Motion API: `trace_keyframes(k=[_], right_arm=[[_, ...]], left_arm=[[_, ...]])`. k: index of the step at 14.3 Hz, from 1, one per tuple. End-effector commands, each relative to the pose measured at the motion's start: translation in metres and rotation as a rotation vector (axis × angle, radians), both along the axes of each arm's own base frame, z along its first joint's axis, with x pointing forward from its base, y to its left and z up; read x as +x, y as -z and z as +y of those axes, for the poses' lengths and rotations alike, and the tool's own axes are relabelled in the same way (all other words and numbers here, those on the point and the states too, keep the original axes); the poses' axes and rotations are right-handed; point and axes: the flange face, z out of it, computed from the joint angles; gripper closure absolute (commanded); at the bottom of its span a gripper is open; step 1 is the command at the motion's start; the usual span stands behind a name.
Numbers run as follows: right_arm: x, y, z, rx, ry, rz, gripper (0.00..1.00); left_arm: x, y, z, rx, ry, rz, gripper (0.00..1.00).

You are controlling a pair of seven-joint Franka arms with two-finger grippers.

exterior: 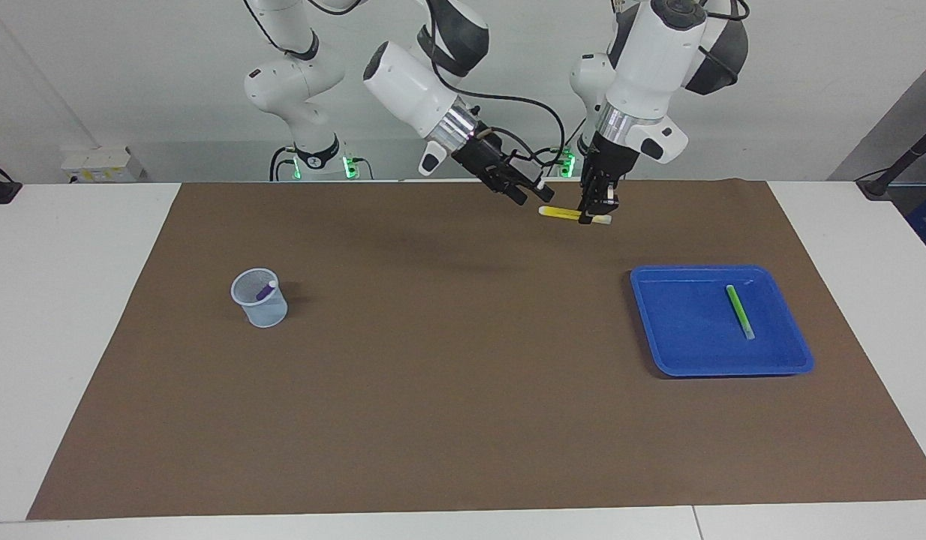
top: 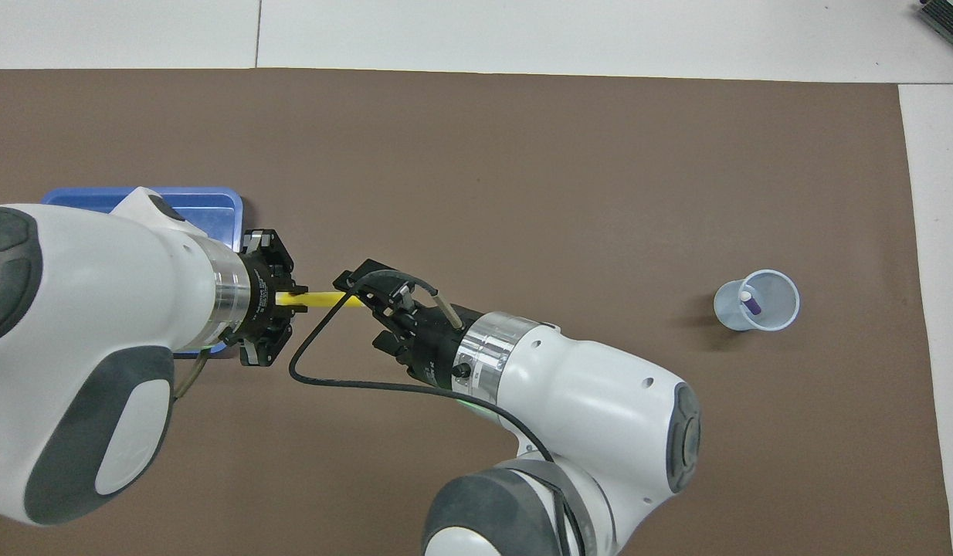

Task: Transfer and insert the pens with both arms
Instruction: 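Close the right gripper on the yellow pen's free end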

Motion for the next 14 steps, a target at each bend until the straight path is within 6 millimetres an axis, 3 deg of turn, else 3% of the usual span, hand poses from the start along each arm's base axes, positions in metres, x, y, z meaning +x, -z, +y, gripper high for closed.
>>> trace_keyframes(k=[1, 6, 14], right_arm=[[0.0023, 0.008, 0.0122, 0.007, 0.005, 0.004, 0.0], [0.0086, 0.0128, 0.0079, -0.003, 0.009, -0.001, 0.1], [0.0068, 0.0129, 0.0099, -0.006, -0.003, -0.01, 0.45]], left_arm=[[-0.0172, -0.0041, -0.0069, 0.019, -0.011, -0.002, 1.0], [-0.0192, -0.0064, -0.0062, 0.021, -0.005, -0.001, 1.0], [-0.0203, -0.007, -0.0058, 0.026, 0.004, 0.003, 1.0]])
